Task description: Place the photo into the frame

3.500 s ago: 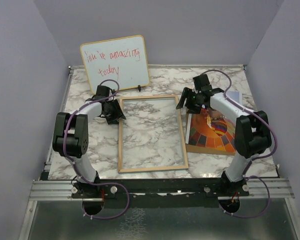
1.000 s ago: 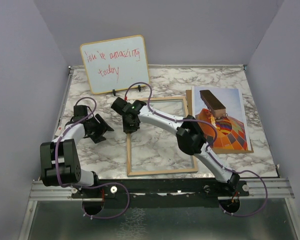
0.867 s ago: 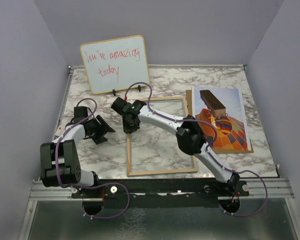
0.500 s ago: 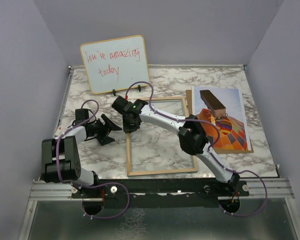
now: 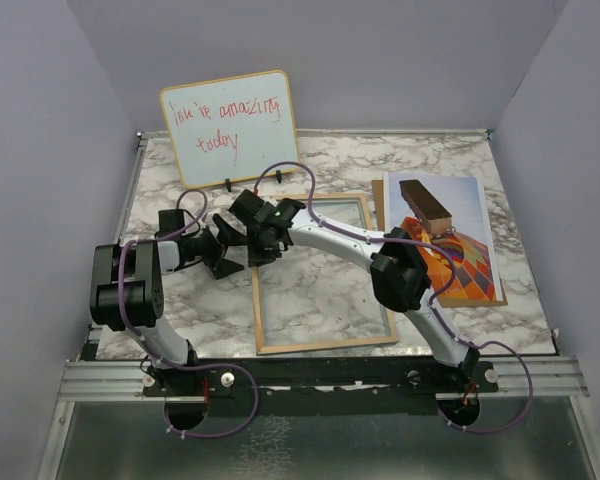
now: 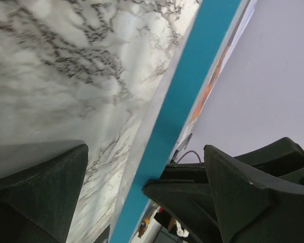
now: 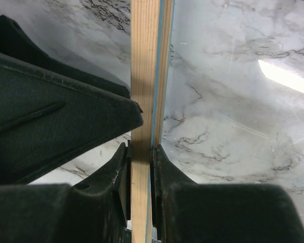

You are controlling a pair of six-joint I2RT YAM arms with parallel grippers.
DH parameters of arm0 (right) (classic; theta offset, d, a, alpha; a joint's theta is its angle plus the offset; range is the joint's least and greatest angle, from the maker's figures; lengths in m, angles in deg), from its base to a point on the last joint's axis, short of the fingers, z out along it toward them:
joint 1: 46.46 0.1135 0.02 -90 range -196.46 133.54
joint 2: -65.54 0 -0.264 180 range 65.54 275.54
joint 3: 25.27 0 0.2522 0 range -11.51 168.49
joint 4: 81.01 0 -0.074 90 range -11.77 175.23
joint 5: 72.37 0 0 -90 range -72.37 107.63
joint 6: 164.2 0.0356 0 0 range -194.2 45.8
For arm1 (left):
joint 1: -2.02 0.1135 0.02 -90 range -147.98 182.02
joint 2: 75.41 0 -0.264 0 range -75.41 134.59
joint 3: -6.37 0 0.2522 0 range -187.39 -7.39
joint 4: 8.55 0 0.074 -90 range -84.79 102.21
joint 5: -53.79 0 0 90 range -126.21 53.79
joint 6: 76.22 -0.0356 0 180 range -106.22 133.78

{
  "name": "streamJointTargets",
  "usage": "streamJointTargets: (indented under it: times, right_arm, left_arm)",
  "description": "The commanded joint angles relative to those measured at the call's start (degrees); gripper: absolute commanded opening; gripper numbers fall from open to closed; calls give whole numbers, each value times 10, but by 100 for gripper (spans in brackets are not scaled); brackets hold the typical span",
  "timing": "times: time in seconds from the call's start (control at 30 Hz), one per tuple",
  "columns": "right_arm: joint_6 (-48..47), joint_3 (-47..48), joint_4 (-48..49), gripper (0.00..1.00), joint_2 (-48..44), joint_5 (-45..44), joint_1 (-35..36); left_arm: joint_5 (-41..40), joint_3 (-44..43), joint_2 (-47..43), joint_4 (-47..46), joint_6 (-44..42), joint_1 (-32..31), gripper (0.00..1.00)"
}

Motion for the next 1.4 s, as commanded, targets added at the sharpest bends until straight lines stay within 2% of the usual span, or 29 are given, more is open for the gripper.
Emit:
streamJointTargets:
  times: [0.0, 0.13, 0.37, 0.57, 0.73, 0.97, 1.1, 1.2, 1.37]
  right_arm:
    - [9, -14, 33, 8, -23, 29, 4]
    - [7, -15, 44, 8, -20, 30, 4]
    - [1, -27, 74, 8, -25, 65, 4]
    - [-4, -45, 89, 11, -30, 75, 4]
    - [-3, -35, 69, 12, -17, 76, 4]
    - [-6, -54, 100, 16, -29, 93, 4]
    - [-3, -64, 98, 26, -36, 90, 4]
    - [-2, -78, 95, 43, -49, 76, 4]
    - [-12, -125, 113, 61, -90, 58, 3]
  left_arm:
    - [-3, -1, 46, -48, 4, -32, 99]
    - [-1, -7, 71, -59, 15, -63, 99]
    - [24, -8, 107, -77, 34, -65, 99]
    - [38, -24, 109, -80, 44, -66, 95]
    - [35, -36, 113, -82, 36, -78, 88]
    - [31, -33, 128, -115, 54, -104, 67]
    - [32, -38, 125, -108, 46, -102, 58]
    - [30, -48, 125, -77, 20, -97, 52]
    - [28, -62, 130, -36, -17, -80, 50]
